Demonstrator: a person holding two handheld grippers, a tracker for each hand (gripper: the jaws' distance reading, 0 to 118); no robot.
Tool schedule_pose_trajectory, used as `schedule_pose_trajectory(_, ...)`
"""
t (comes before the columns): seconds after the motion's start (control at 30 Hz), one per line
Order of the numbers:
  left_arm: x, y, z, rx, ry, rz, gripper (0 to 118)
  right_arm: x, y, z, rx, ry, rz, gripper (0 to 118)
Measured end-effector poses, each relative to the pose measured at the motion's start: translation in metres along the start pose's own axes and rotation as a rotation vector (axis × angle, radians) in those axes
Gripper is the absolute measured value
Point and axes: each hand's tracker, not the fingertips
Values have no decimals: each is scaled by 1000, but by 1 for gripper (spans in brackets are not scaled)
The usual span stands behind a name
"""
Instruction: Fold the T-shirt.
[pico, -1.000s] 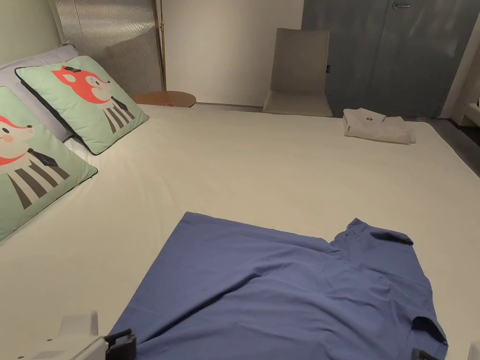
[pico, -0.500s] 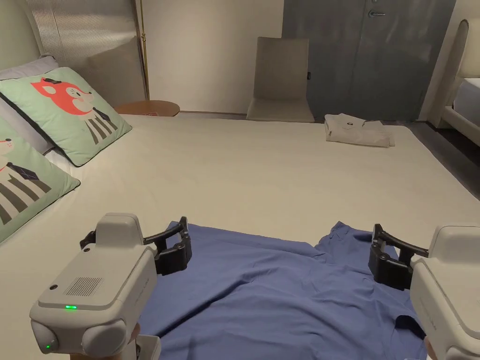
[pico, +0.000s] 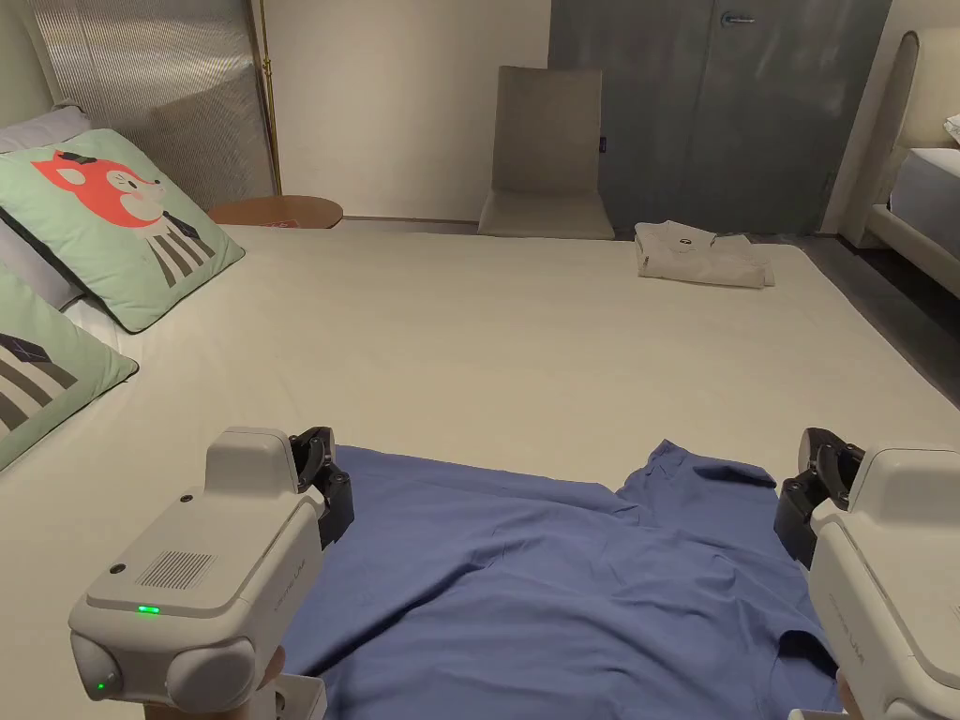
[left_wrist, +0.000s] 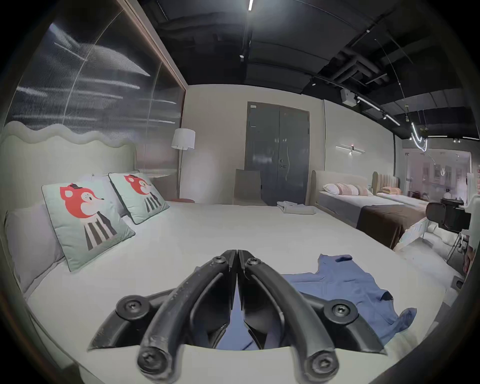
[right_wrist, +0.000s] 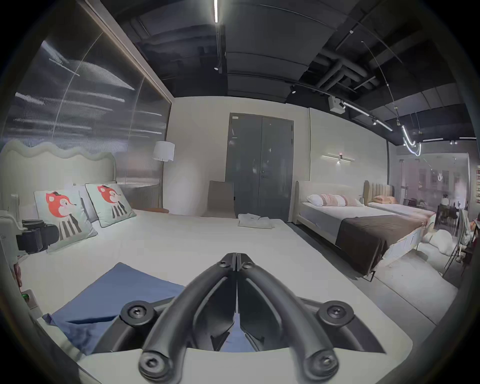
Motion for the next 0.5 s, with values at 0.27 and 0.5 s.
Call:
schedule_pose_trajectory(0.27, -4, 4, -20, -53, -2, -6, 0, 7, 5, 0, -3, -4, 1, 0)
schedule_pose_trajectory(0.5, -25, 22, -98, -222, -27, -18, 0, 11, 3, -28, -29, -2, 12, 0)
